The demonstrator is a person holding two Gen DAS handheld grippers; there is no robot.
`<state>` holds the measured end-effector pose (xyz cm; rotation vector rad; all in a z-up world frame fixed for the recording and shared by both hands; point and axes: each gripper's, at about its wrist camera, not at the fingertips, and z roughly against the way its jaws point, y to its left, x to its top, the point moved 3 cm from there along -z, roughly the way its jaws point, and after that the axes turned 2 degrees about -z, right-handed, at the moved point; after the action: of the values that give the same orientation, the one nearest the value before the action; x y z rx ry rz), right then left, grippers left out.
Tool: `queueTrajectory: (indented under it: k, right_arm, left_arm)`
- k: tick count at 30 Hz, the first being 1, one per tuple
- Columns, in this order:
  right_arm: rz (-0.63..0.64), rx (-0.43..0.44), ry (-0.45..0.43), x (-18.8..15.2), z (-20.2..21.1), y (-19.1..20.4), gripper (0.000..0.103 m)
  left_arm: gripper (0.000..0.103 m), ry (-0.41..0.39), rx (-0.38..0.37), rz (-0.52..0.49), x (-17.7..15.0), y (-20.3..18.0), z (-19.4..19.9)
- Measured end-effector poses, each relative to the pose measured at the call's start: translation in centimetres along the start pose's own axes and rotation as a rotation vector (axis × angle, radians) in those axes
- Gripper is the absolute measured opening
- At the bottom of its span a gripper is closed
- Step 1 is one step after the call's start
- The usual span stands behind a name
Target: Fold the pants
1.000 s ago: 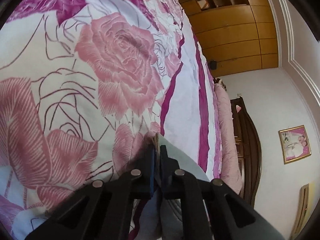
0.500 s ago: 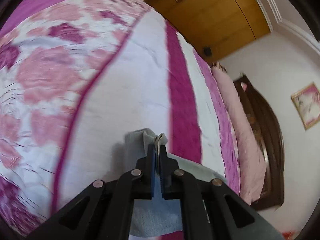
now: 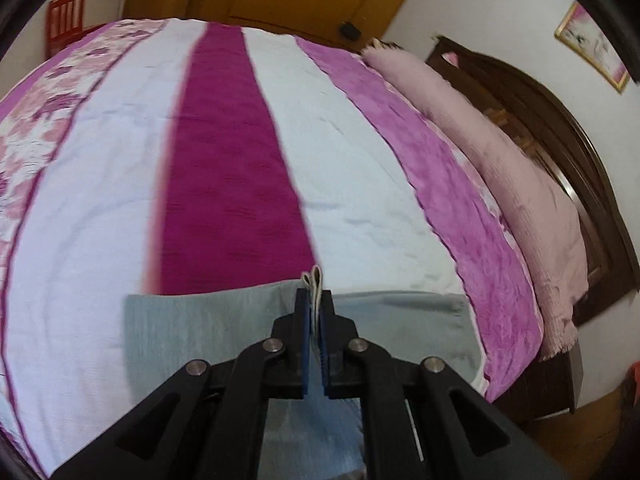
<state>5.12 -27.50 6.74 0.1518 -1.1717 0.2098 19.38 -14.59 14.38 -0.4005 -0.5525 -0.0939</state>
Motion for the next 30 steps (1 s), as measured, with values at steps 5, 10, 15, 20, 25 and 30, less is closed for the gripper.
queueTrajectory:
  k: [5,10,15,20,25,30]
  right_arm:
    - [-0.108,-0.126,0.05,-2.7,1.5,-6.6,0.006]
    - [-0.31,-0.203,0.082,-3.9,2.2,-12.9,0.006]
    - [-0.518,-0.114,0.074,-4.6,2.8,-15.7,0.006]
    - [-0.613,-0.089,0.096,-5.4,2.8,-17.0,0.006]
    - [-0.607,-0.132,0.117,-6.0,3.5,-17.6,0.006]
    - [-0.588,-0.191,0.163,-6.8,3.5,-18.7,0.006]
  left_arm:
    - [0.004,0.058,-0.084,-0.053,-0.4,-6.7,-3.6]
    - [0.004,0.132,-0.117,-0.163,-0.9,-13.4,-7.7]
    - [0.004,0.17,-0.146,-0.212,-0.8,-17.9,-11.0]
    - [0.004,0.213,-0.145,-0.216,-0.4,-20.4,-13.2]
    - [0.004,0.268,-0.128,-0.224,-0.9,-22.0,-15.2]
    - [0.004,0.288,-0.103,-0.29,-2.0,-23.9,-16.9]
